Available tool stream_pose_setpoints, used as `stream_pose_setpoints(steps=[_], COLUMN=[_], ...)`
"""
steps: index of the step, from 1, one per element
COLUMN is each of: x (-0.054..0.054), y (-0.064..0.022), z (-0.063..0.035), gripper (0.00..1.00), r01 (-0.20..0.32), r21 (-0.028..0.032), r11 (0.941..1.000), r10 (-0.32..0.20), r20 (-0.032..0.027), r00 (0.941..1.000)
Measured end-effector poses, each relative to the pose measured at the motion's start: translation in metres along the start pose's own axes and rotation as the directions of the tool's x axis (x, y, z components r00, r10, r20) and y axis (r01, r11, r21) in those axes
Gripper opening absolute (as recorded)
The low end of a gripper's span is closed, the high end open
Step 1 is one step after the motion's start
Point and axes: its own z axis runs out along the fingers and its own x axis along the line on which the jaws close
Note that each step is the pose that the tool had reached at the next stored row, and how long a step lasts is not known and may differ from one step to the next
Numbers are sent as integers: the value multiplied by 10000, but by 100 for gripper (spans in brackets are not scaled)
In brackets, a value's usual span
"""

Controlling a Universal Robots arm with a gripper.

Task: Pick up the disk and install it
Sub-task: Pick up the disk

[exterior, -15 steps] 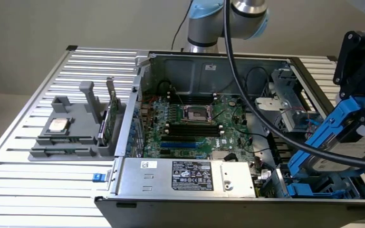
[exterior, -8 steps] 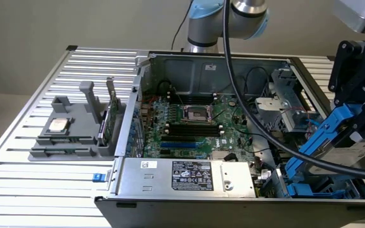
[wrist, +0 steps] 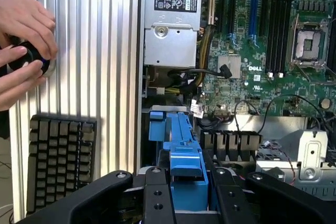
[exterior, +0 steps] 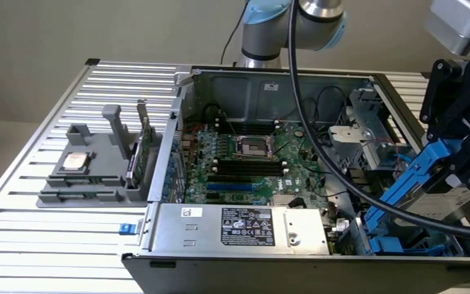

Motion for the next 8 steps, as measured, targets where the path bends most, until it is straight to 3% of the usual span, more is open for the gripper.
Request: stream_pose_setpoints(steps=[8], x=[3], y=[-84], z=[41], gripper=[33], r01=[-8], r21=[-192], r11=[9998], r10=[11], r20=[168], r00=[9999])
